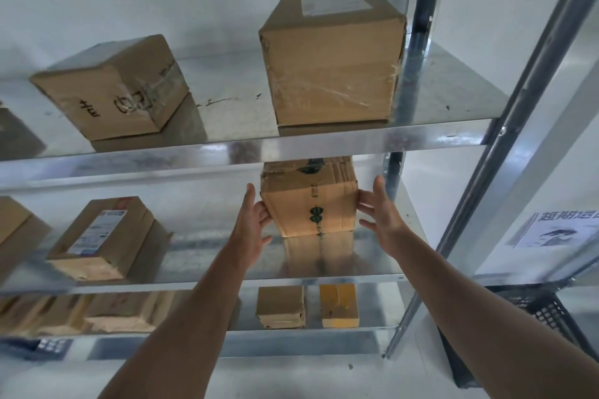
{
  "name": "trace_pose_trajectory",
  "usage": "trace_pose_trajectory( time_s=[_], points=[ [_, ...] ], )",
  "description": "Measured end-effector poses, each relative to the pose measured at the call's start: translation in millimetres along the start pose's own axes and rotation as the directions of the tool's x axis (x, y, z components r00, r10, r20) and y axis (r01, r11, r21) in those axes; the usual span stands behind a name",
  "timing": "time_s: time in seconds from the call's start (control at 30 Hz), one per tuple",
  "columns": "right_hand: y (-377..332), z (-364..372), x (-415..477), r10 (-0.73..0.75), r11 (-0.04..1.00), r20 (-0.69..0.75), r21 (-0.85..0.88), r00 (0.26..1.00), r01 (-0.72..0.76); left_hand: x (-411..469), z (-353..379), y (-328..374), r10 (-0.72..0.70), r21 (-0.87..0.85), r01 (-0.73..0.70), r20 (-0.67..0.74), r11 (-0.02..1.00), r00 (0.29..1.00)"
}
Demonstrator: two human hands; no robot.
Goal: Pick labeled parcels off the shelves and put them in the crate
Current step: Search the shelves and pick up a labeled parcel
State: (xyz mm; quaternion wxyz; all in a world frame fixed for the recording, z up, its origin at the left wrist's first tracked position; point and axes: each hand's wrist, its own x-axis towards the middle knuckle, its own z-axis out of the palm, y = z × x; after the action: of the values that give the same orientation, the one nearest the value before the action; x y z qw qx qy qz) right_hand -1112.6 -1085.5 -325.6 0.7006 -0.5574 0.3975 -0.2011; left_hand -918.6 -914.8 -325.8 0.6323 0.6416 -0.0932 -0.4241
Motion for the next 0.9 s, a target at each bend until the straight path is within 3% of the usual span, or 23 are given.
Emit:
trace_pose_trajectory(
  time_s=[0.27, 0.6, 0.9],
  points=[
    [-2.9, -3.7, 1.7, -0.025, 1.0, -0.029, -0.019, 0.999, 0.024, -11.5, -2.5, 6.6, -0.015, -0.077, 0.015, -0.002, 0.997, 1.0],
    [-1.2, -7.4, 8.1, -0.089, 0.995, -0.017, -0.036, 0.996, 0.089, -3.7, -11.6, 0.1, 0.017, -0.189, 0.003, 0.102, 0.982, 0.995],
    [7.1, -1.3, 22.5, 0.022, 0.999, -0.05, -0.023, 0.998, -0.024, 8.1, -0.6, -3.9, 0.029, -0.097, -0.027, 0.027, 0.995, 0.999]
  ],
)
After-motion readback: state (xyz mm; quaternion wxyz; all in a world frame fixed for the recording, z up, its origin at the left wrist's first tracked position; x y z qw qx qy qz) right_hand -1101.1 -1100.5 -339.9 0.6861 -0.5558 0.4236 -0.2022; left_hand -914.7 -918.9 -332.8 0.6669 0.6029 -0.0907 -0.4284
